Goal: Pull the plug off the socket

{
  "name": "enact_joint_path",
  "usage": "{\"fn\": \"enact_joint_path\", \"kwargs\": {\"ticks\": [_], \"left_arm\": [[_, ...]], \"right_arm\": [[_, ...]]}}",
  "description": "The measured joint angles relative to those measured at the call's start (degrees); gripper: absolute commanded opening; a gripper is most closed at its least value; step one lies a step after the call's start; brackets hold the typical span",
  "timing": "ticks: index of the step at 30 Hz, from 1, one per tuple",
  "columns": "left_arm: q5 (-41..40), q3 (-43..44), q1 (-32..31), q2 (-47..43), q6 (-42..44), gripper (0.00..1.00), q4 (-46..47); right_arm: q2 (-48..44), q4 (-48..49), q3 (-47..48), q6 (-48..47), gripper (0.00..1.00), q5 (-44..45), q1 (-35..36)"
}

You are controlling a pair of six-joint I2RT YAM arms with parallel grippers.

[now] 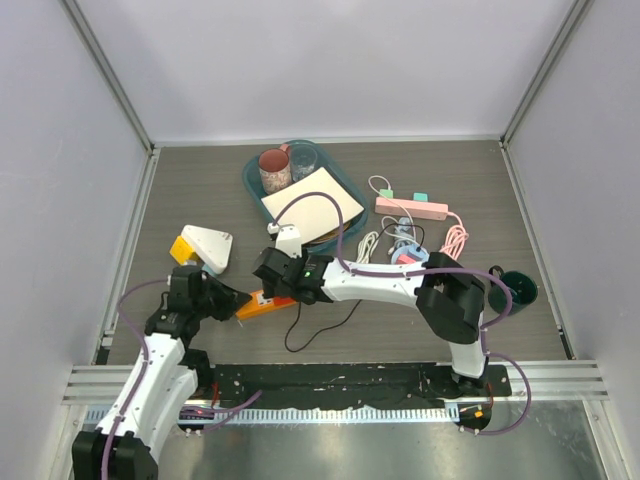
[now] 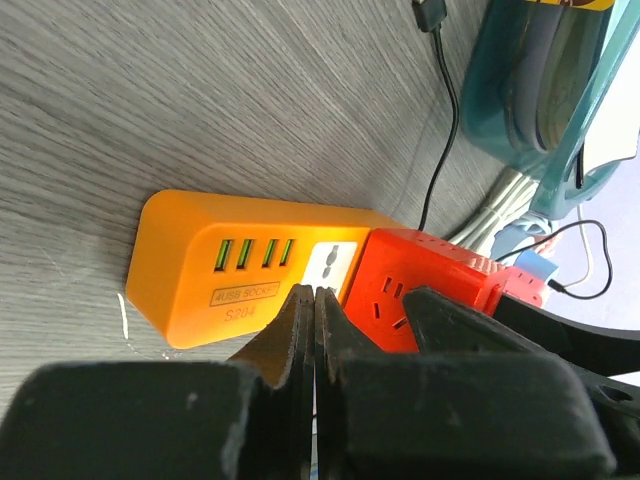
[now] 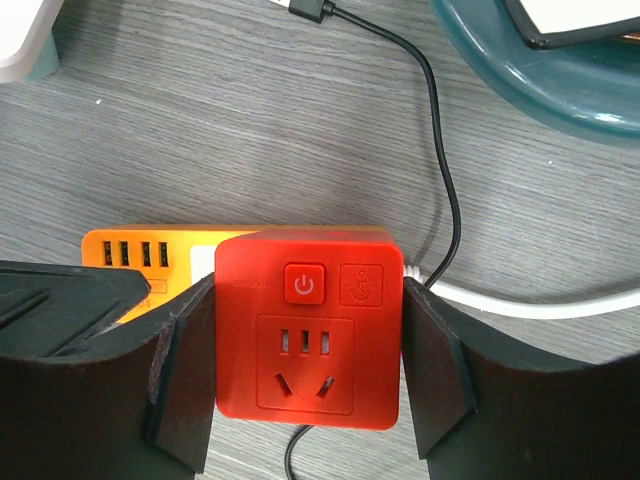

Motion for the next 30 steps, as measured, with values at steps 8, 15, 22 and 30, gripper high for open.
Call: {"fn": "enact_joint_path", "kwargs": {"ticks": [8, 15, 22, 30], "left_arm": [[0.94, -4.09, 0.0, 1.88, 0.33, 0.0, 5.77], [1.09, -6.58, 0.0, 2.43, 0.5, 0.0, 12.07], [0.33, -6.6, 0.0, 2.67, 1.95, 0.0, 12.66], [-0.7, -6.62, 0.0, 2.62, 3.48, 0.07, 13.35]], "right_arm": [[0.0, 0.83, -0.2, 0.11, 0.22, -0.22, -0.04], [0.0, 0.87, -0.26, -0.13, 0.2, -0.37, -0.04], [0.37, 0.22, 0.5, -0.81, 0.18, -0.39, 0.02], [3.45, -3.69, 5.49, -2.47, 0.16, 1.25, 0.83]]}}
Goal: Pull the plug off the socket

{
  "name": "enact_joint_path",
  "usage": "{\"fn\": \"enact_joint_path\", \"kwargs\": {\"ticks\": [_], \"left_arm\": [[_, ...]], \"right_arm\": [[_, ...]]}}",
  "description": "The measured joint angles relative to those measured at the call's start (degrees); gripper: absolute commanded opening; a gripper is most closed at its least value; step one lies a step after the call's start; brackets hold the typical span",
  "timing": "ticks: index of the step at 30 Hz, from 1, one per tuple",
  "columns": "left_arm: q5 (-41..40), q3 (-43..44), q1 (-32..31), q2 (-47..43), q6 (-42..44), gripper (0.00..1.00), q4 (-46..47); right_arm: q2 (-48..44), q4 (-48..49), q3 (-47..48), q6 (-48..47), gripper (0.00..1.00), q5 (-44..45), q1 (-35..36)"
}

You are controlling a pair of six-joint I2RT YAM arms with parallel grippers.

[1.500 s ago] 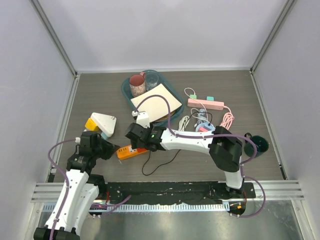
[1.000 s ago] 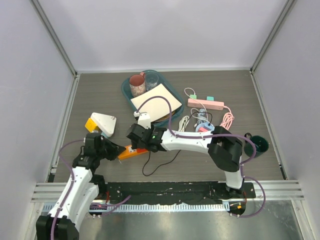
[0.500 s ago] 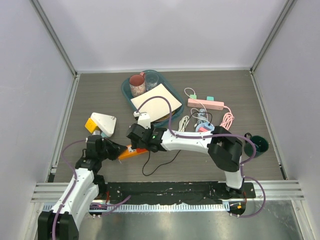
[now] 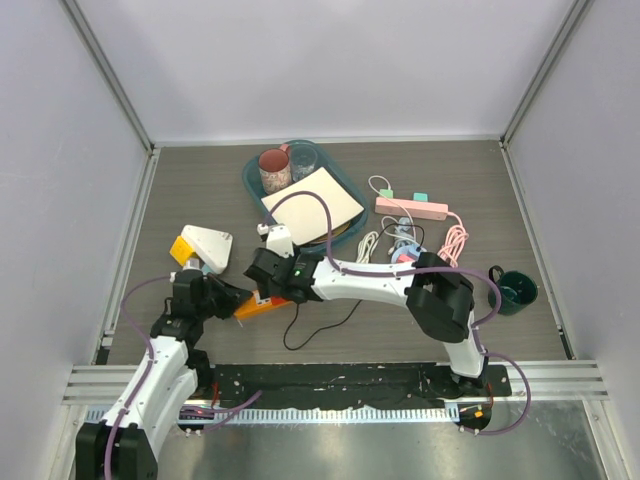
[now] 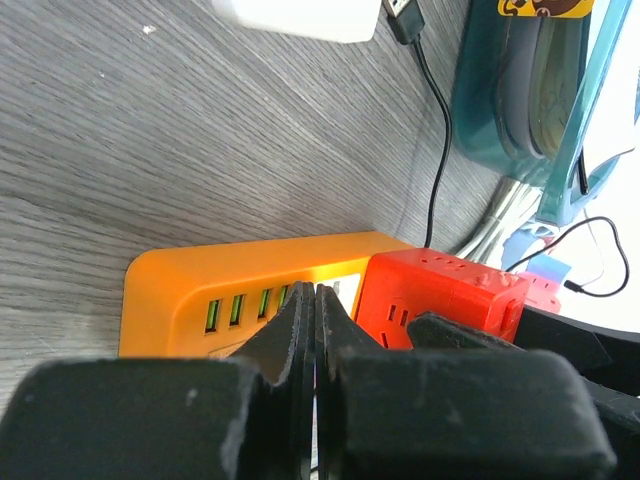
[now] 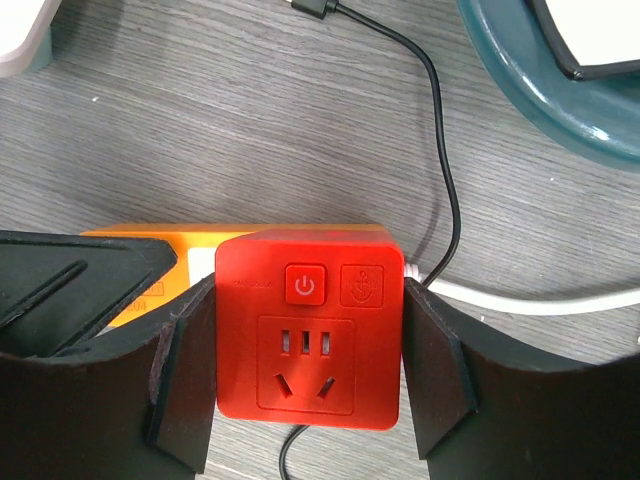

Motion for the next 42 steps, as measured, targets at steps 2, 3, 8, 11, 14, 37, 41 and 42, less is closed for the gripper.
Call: {"fn": "enact_joint_path", "kwargs": {"ticks": [2, 3, 8, 11, 14, 37, 41, 42], "left_arm": [[0.22, 0.13, 0.0, -0.04, 0.72, 0.37, -0.13], [0.52, 0.31, -0.07, -0.04, 0.96, 0.48, -0.26], [2.25, 3.13, -1.14, -0.17, 0.63, 0.8, -0.39], [2.82, 4.52, -1.25, 0.63, -0.83, 0.7, -2.47], [3.39, 5.9, -1.27, 1.55, -1.18, 0.6, -5.42], [3.85, 13.66, -1.99, 2.89, 0.94, 0.0, -13.33], [7.19, 10.54, -2.38, 7.3, 1.09, 0.0, -6.75], [7.65, 9.35, -2.43, 7.98, 1.09, 0.0, -5.66]], "right_arm": [[0.2, -0.28, 0.28, 0.07, 0.15, 0.5, 0.2], [0.2, -0.33, 0.28, 0.09, 0.15, 0.59, 0.24], [0.2, -0.28, 0.17, 0.02, 0.17, 1.11, 0.33], [-0.13, -0.04, -0.24, -0.17, 0.17, 1.27, 0.33], [-0.37, -0.09, -0.5, -0.55, 0.16, 1.4, 0.33], [-4.57, 2.86, -6.01, 1.38, 0.16, 3.32, 0.33], [-4.74, 3.5, -6.29, 1.4, 0.15, 3.32, 0.33], [-4.74, 3.63, -6.29, 1.4, 0.16, 3.32, 0.33]]}}
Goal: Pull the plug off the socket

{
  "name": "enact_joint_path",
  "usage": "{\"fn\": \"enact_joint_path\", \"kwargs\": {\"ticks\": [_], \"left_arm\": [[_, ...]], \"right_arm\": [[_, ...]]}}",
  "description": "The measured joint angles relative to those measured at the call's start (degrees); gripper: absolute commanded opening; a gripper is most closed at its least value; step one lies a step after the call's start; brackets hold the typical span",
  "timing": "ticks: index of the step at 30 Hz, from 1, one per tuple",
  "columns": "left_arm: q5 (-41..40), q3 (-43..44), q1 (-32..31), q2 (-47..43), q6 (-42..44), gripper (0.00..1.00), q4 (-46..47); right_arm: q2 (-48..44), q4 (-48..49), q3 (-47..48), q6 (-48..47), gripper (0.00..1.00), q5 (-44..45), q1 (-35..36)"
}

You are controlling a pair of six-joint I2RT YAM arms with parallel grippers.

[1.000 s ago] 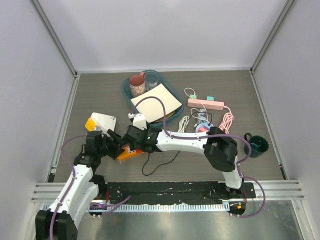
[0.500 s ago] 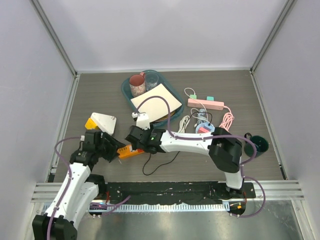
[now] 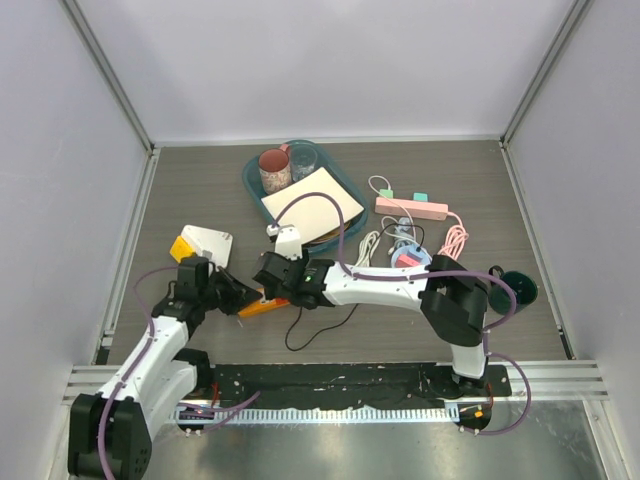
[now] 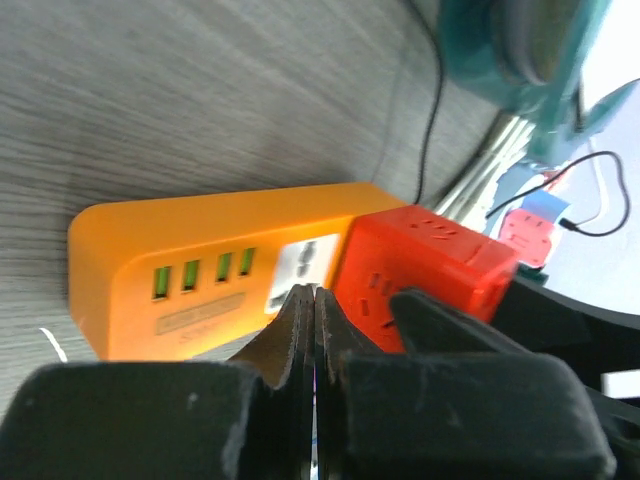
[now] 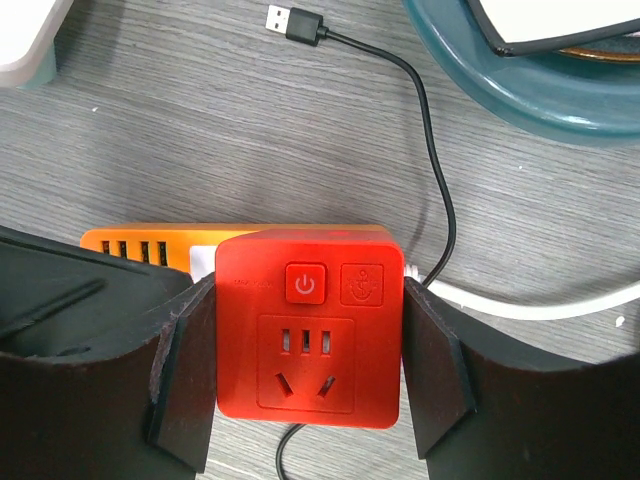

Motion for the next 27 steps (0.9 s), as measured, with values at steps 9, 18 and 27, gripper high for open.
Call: {"fn": "enact_joint_path", "kwargs": {"ticks": [9, 18, 27], "left_arm": [[1.14, -6.1, -0.87, 2.78, -1.16, 0.0, 8.09], [-0.24, -5.88, -2.16, 9.4, -1.62, 0.0, 16.15], [-2.54, -6.54, -4.63, 9.57, -0.85, 0.0, 18.82]], "right_arm": [[0.02, -0.22, -0.42, 0.44, 0.1, -0.28, -0.02], [1.42, -2.21, 1.4, -0.24, 0.09, -0.76, -0.11], [2.16, -3.52, 2.73, -0.59, 0.08, -0.02, 0.15]]}}
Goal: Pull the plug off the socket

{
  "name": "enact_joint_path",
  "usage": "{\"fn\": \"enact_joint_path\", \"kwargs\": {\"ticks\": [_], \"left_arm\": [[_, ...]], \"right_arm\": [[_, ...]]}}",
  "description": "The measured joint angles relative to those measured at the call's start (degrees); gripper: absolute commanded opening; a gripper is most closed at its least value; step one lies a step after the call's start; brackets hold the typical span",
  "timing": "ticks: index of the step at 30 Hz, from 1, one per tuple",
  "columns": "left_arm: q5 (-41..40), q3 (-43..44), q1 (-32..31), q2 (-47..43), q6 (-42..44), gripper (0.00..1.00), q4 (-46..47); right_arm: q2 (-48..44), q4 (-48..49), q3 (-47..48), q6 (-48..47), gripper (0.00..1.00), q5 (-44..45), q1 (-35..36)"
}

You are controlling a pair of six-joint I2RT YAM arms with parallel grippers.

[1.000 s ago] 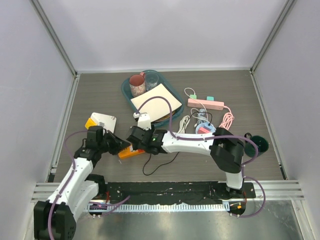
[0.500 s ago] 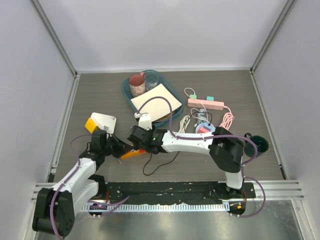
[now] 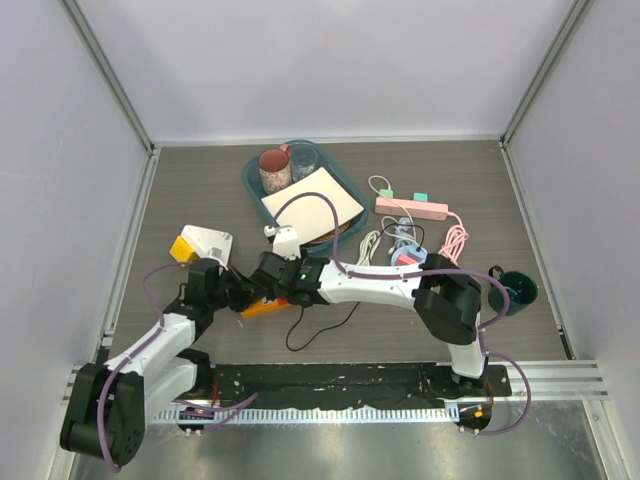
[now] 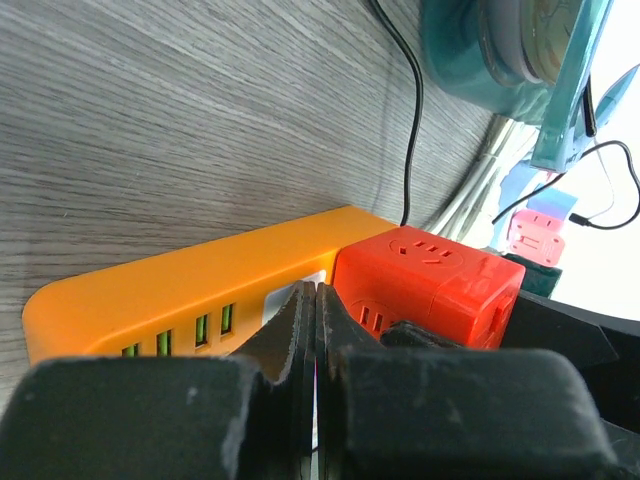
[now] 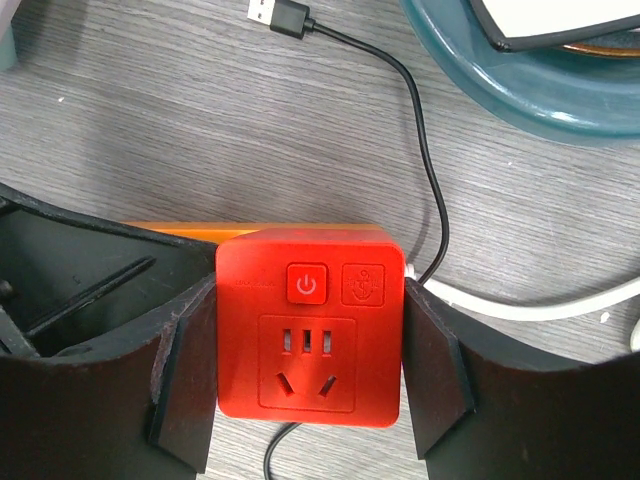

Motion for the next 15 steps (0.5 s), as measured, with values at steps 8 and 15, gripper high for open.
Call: {"fn": "enact_joint_path", "kwargs": {"ticks": [8, 15], "left_arm": [[-4.11, -1.31, -2.73, -3.13, -0.46, 0.0, 0.42], [-4.7, 3.06, -2.91, -4.96, 0.96, 0.24, -8.7]], "right_arm": [[0.0, 0.61, -0.48, 0.11, 0.08, 1.2, 0.17], [-1.2, 3.69, -3.3, 1.01, 0.08, 2.6, 0.57]]}}
